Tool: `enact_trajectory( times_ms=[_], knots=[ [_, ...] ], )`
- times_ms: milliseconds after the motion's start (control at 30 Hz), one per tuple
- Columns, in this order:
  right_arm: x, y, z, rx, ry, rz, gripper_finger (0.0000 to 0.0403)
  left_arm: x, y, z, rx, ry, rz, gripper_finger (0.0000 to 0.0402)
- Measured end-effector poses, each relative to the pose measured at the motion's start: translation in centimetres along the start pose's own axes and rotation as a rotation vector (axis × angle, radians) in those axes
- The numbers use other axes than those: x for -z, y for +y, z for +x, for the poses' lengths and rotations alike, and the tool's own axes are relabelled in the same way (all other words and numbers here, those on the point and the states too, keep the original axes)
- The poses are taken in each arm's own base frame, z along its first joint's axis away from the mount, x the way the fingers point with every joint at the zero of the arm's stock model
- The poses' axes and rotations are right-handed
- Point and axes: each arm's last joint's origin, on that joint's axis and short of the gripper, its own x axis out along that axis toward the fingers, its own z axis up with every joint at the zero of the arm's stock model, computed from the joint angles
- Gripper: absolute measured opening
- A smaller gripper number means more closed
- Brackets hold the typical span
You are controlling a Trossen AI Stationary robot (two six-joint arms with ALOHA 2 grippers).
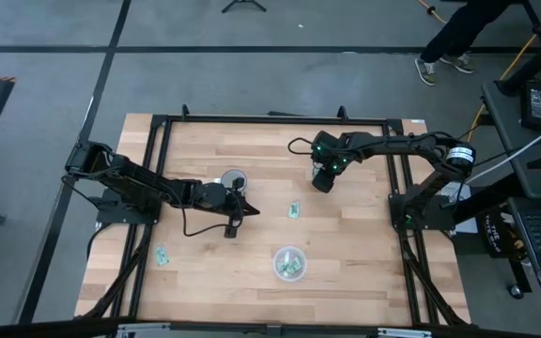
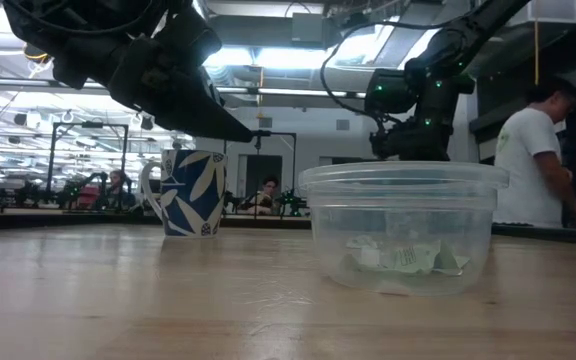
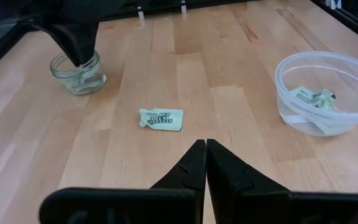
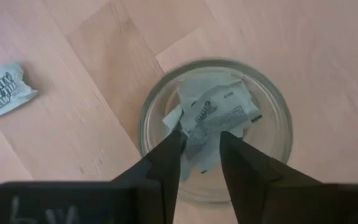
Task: Pick and place Stevia / Truvia into bins
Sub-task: Put the white stevia packet into the transparent container
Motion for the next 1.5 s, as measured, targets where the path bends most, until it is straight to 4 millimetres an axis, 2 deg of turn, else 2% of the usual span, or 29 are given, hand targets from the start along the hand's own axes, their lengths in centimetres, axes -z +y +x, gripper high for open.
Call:
enact_trajectory(
  times_ms=[200, 533, 733, 833, 967, 1100, 1200, 1300, 1500],
  knots=[
    [-0.9, 0.3, -1.4, 0.002, 0.016, 0.001, 0.0125, 0.0, 0.0, 0.0, 0.0, 0.0, 0.0, 0.0008],
    [-2.3, 0.6, -3.2, 0.012, -0.011, -0.002, 0.012, 0.0, 0.0, 0.0, 0.0, 0.0, 0.0, 0.0008],
    [-2.5, 1.1, -4.6, 0.197, 0.003, -0.058, 0.0077, 0.0, 0.0, 0.0, 0.0, 0.0, 0.0, 0.0008],
    [-2.6, 2.1, -5.8, 0.207, -0.04, -0.115, 0.0045, 0.0, 0.0, 0.0, 0.0, 0.001, -0.007, 0.0007],
    [-1.8, 4.0, -8.0, 0.175, -0.13, -0.189, 0.0007, 0.0, 0.0, 0.0, 0.0, 0.001, -0.02, 0.0006],
    [-0.8, 6.2, -10.3, 0.123, -0.271, -0.236, 0.0014, 0.0, 0.0, 0.0, 0.0, 0.001, -0.012, 0.0006],
    [0.3, 7.9, -11.1, 0.109, -0.387, -0.29, 0.0014, 0.0, 0.0, 0.0, 0.0, 0.001, -0.009, 0.0008],
    [1.7, 9.3, -11.1, 0.102, -0.477, -0.356, 0.0005, 0.0, 0.0, 0.0, 0.001, 0.004, -0.008, 0.0012],
    [4.3, 11.1, -9.2, 0.029, -0.63, -0.427, 0.0012, 0.3, -0.7, -0.1, 0.022, 0.032, -0.009, 0.0015]
  ],
)
